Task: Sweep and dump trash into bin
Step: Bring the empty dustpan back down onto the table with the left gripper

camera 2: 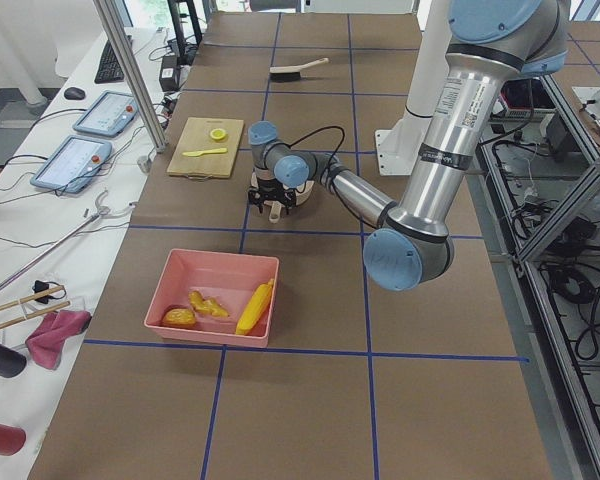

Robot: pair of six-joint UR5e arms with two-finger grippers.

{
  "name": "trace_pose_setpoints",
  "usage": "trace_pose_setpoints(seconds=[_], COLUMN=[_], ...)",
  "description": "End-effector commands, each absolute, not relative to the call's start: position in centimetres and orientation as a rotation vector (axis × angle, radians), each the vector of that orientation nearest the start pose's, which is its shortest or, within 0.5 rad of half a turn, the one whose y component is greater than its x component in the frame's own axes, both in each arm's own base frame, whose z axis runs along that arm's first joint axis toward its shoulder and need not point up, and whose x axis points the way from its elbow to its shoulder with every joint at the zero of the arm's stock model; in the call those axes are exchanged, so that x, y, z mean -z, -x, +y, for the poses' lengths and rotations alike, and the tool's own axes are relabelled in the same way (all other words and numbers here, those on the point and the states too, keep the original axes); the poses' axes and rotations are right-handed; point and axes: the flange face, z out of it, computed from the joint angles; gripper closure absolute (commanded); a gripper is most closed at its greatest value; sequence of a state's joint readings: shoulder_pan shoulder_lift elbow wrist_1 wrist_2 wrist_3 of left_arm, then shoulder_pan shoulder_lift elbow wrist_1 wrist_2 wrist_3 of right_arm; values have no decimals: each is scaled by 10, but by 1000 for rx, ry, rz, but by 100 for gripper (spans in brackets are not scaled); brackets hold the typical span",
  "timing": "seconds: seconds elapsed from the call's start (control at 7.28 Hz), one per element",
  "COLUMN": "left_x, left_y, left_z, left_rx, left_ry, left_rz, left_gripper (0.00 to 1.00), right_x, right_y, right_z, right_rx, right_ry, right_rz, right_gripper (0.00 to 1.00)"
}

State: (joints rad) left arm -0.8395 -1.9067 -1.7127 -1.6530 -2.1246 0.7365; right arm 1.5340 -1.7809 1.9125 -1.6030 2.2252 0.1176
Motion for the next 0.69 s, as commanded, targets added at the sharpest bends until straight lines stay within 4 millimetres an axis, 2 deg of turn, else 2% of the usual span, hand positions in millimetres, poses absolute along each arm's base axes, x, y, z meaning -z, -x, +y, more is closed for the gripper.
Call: trace_pose_setpoints(seconds=[0.0, 0.27, 0.41, 0.55], left_x=[-395, -371, -363, -363], left_y=[-318, -294, -277, -250], left_z=[-527, -518, -523, -534], left_rx=[-1407, -1182, -1057, -945], left_ry=[-601, -575, -560, -525], left_rz=[601, 638, 652, 648], left_gripper=[2, 2, 2, 2], right_x=[-595, -595, -595, -596], right_y=[-58, -58, -58, -58], right_z=[-410, -410, -410, -410], right_rx=[-46, -46, -46, -46], right_ry=[-45, -45, -45, -44], right_rz=[-660, -660, -660, -660], right_gripper=[0, 0, 0, 0])
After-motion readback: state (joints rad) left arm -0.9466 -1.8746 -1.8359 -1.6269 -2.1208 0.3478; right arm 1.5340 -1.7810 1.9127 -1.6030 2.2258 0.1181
